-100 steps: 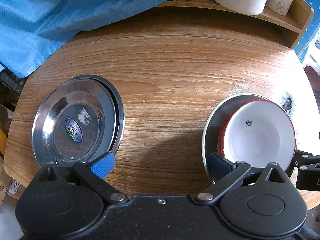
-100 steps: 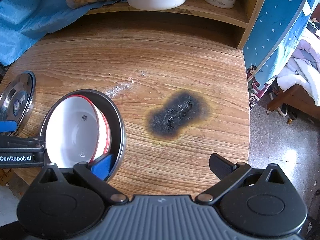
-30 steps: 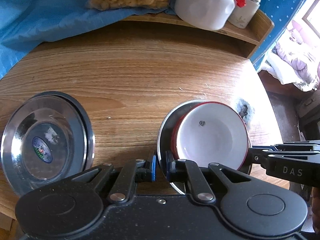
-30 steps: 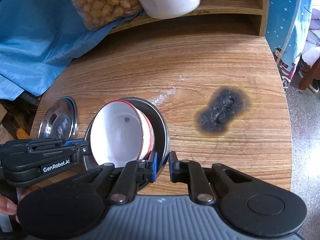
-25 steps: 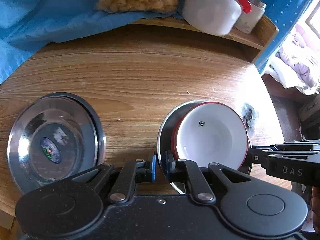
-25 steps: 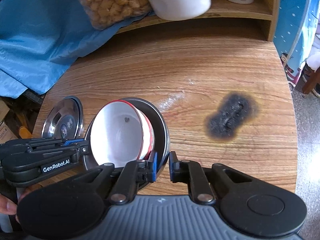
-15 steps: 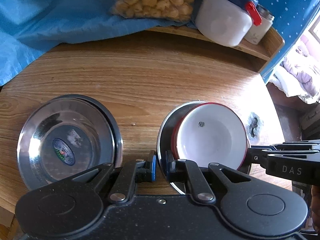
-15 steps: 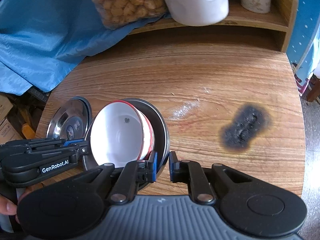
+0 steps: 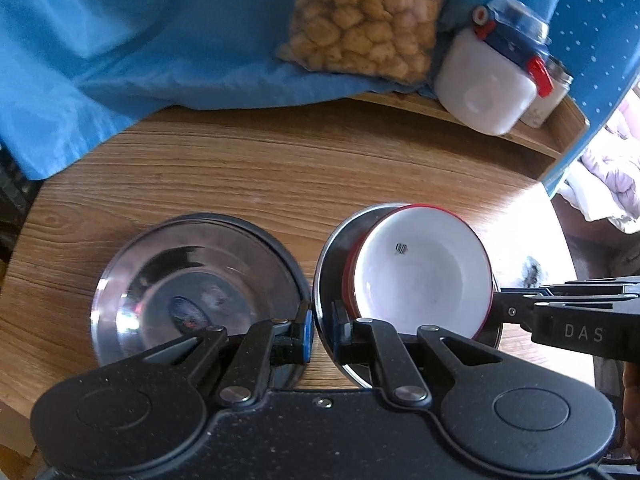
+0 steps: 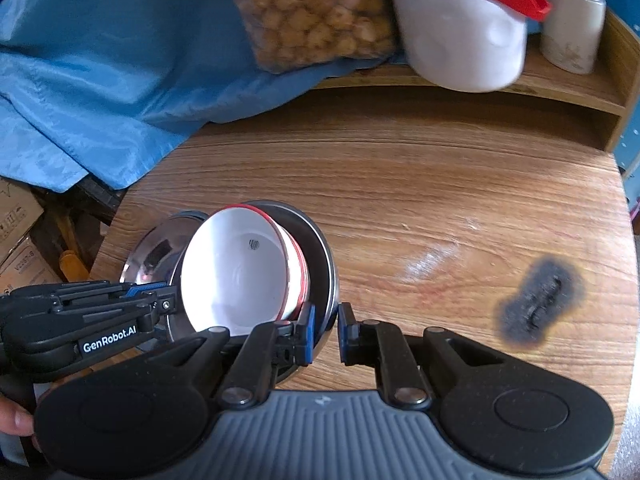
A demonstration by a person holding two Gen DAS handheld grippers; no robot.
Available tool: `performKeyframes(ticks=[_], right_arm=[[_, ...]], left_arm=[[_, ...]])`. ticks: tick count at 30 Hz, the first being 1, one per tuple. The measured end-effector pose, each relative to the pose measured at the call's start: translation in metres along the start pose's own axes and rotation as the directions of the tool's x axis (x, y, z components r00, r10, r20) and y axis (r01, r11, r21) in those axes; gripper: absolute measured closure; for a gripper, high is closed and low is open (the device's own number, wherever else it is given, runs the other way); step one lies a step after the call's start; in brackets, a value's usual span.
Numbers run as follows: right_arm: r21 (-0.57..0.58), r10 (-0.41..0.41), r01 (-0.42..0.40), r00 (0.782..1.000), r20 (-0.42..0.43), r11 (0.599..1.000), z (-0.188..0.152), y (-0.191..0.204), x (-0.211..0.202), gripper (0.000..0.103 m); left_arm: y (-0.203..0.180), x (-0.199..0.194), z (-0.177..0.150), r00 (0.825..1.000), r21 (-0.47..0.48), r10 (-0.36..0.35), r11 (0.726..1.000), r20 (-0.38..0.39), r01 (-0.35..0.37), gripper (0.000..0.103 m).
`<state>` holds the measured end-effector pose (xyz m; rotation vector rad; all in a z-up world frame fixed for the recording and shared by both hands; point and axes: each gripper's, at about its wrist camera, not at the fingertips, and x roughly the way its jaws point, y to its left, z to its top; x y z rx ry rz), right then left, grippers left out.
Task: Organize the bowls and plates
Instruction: 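Lift and carry the steel bowl stack with both tools over the steel plate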
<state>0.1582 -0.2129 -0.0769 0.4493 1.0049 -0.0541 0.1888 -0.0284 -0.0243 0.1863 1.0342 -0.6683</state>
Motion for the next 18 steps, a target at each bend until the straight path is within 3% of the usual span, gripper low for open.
performKeyframes(ticks=[11,18], right_arm=[[-0.068,0.059,-0.06,0.998,-0.007,0.996,0.014,0.046,0.028,0.089],[-0.135,0.095,-0.099,0.995,-0.033,0.986,0.022,0.075,0.043,0.089]], left_arm=[[0.048,-0.013,-0.005,0.997,-0.031,0.071,0.997,0.038,-0.07,0.094],[0.074,-0.022,-0.014,0.991,-0.105,0.121,0.988,0.049,-0.115,0.094]])
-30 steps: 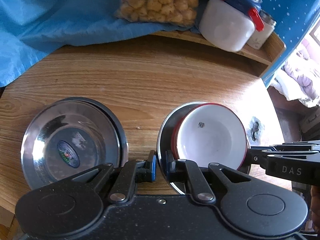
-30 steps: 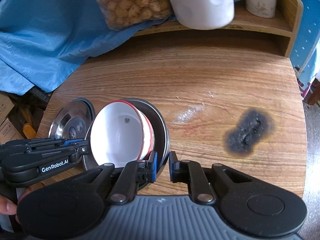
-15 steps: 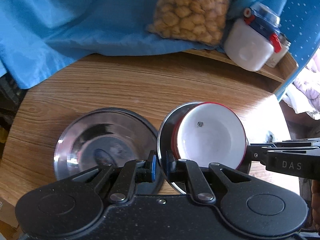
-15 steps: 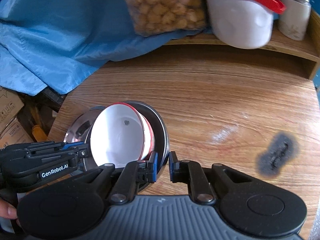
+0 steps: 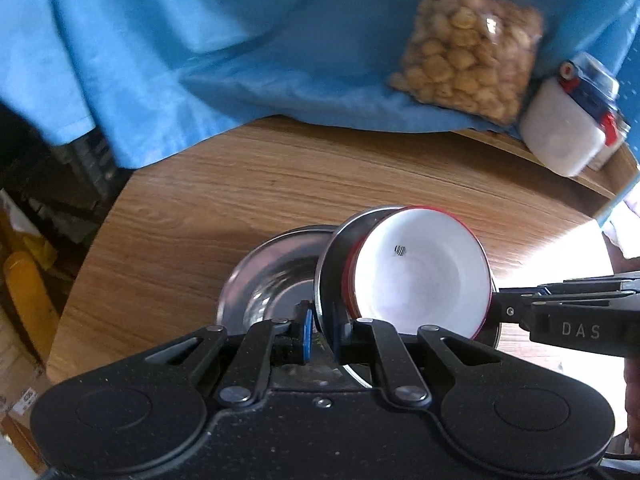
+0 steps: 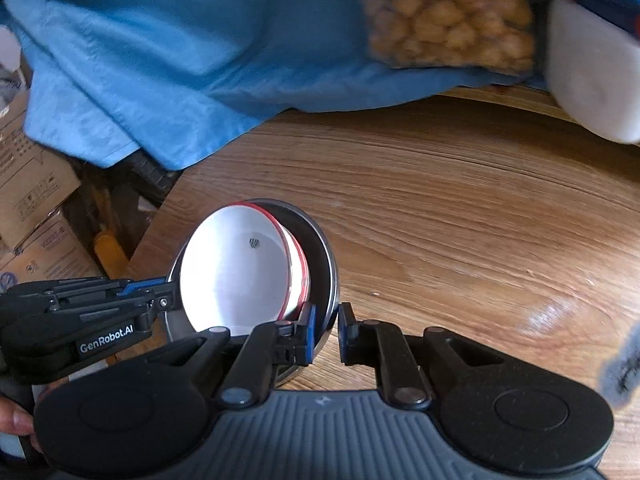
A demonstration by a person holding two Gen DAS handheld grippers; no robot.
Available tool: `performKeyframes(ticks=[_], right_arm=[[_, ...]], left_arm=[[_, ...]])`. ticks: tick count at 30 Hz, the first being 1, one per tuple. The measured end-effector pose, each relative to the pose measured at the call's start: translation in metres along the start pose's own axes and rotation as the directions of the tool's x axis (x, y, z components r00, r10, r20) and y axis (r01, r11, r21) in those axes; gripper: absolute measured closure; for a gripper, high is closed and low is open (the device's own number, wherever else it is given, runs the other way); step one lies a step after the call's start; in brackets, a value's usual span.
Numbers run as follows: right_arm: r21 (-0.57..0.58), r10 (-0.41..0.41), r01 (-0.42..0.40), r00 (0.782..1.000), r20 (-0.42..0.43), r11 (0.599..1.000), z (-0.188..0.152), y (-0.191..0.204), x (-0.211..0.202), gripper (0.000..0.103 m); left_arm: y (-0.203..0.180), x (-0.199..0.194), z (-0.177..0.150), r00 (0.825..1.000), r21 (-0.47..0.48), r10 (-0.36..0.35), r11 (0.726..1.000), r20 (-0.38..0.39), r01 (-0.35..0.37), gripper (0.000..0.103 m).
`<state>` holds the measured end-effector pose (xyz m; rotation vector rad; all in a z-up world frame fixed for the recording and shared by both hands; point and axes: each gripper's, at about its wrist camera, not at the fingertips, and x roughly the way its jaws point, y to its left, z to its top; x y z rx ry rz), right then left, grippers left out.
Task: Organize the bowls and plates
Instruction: 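Lift and carry the steel bowl stack with both tools over the steel plate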
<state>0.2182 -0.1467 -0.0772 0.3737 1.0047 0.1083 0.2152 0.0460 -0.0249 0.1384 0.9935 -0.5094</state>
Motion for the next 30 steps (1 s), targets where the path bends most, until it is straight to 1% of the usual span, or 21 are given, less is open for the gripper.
performKeyframes(ticks=[7,14,30], right_arm=[[-0.049,0.024,-0.026,0.999,-0.039,0.998,0.006,0.016,0.013,0.089],[-0.066,0.035,-0.04,0.997,-0.073,0.997,0.008,0.023,0.024,0.089],[-0.084,0.053,-0.061,0.994,-0.1,0.995,0.022,0.016,0.034,0.089]], left_arm=[[0.017,-0.002,-0.006,1.0,-0.059,0.029,0.998,-0.007,-0.029,0.094],[0.028,0.003,-0.01,0.999,-0.107,0.04,0.993,-0.03,-0.043,0.096],[0.034,0.01,-0.007,0.996,-0.122,0.07,0.99,-0.057,-0.076,0.096]])
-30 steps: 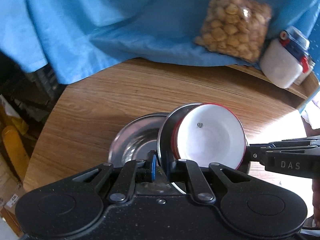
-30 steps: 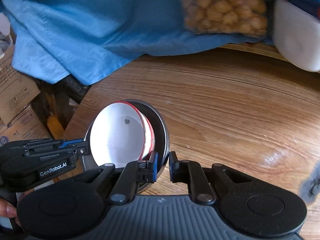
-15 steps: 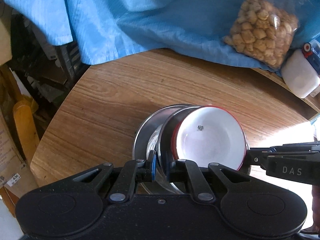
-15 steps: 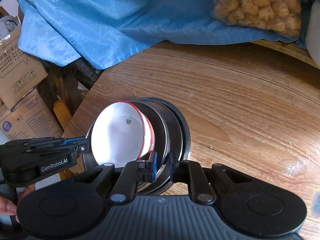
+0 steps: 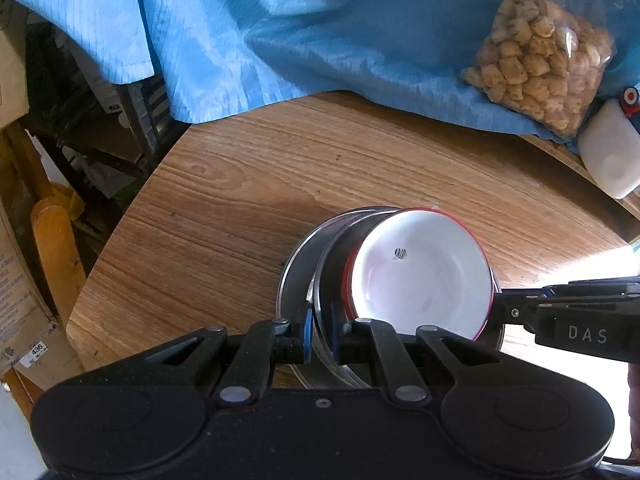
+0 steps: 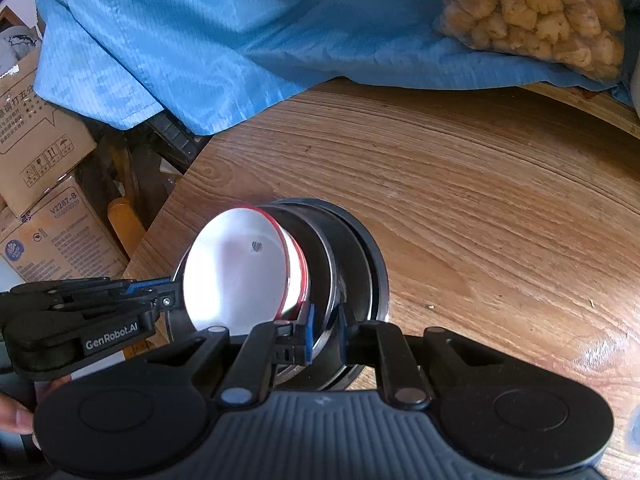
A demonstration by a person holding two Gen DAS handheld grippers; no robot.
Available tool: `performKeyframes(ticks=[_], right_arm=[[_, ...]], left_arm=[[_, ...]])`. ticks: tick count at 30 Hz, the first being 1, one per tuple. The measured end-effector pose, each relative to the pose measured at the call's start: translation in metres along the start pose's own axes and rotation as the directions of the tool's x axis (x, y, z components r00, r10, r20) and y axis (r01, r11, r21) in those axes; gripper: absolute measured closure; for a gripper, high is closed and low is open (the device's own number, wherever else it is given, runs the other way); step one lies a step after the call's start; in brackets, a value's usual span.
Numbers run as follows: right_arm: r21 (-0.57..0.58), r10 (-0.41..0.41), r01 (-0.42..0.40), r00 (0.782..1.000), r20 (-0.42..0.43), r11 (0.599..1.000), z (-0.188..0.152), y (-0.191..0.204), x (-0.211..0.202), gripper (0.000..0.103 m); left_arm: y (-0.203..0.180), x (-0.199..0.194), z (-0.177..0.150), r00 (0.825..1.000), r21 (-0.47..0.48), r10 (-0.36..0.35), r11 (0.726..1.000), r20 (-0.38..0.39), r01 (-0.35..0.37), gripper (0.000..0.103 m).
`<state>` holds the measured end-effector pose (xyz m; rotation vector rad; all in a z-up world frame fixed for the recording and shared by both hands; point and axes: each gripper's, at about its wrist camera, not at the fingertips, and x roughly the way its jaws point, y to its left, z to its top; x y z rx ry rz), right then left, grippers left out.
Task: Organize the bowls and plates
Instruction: 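Lift and carry the steel bowl stack with both tools over the steel plate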
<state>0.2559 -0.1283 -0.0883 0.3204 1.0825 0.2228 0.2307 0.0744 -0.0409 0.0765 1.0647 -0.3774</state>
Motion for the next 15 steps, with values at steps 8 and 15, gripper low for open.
performKeyframes(ticks=[8,15], right_arm=[[-0.006,0.003,-0.003,1.0,-0.012,1.0,0.006,-0.002,0.006,0.089],[-0.008,0.002,-0.002,1.0,-0.012,1.0,0.008,-0.003,0.008,0.089]], left_arm=[[0.0,0.006,0.003,1.0,-0.012,0.009,1.0,-0.013,-0.009,0.096],[-0.002,0.011,0.006,1.0,-0.015,0.015,1.0,-0.02,-0.015,0.096]])
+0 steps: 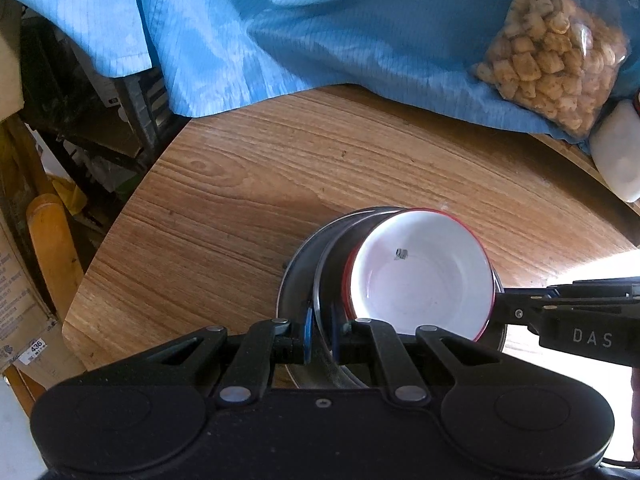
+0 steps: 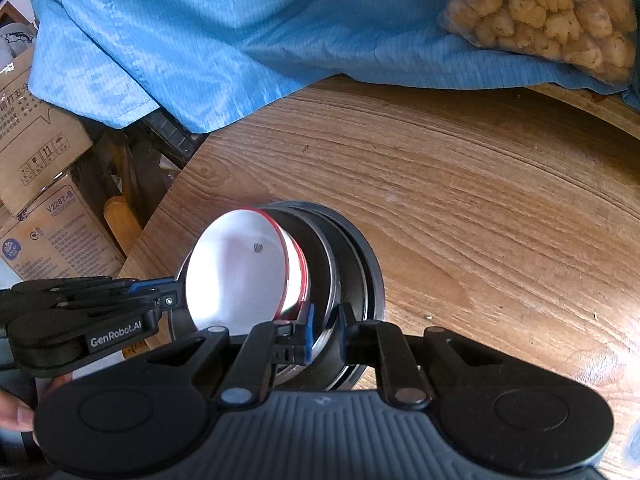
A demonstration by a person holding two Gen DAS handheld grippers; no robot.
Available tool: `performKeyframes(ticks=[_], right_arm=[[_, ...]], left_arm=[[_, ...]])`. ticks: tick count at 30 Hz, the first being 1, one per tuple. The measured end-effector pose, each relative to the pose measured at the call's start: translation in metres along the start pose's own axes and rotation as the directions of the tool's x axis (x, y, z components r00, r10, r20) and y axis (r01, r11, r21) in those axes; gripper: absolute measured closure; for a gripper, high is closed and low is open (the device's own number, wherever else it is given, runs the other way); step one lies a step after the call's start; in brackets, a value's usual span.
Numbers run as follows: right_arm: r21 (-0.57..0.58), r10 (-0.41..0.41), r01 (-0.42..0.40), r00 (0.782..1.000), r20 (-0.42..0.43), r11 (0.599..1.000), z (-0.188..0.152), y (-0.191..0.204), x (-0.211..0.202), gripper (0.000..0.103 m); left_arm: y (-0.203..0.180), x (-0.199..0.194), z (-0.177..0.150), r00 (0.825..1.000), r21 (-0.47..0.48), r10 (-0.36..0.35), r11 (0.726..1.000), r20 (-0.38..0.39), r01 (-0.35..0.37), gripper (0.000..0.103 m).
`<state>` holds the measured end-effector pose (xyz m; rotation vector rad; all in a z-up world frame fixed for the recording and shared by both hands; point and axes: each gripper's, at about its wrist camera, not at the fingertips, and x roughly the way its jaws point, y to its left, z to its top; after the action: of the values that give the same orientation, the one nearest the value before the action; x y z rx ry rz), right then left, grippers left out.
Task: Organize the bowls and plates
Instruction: 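Lift and carry the steel bowl stack with both tools over the steel plate, then lower the steel bowl stack onto the steel plate with both tools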
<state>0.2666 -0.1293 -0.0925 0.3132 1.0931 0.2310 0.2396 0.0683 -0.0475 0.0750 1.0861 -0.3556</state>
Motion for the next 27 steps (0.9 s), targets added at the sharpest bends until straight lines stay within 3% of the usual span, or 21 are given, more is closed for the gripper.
performKeyframes(ticks=[20,27], right_arm=[[0.017,-0.018,0.018,1.0,0.023,1.0,0.002,-0.002,0.0,0.089],[0.012,-0.063,0.063,0.997,0.044,0.998,0.003,-0.002,-0.002,0.089]], left_arm=[[-0.012,0.011,0.011,1.0,0.037,0.012,0.999,0.005,-0.012,0.095],[-0.022,0.02,0.023,1.0,0.065,0.013,0.998,0.014,-0.014,0.095]])
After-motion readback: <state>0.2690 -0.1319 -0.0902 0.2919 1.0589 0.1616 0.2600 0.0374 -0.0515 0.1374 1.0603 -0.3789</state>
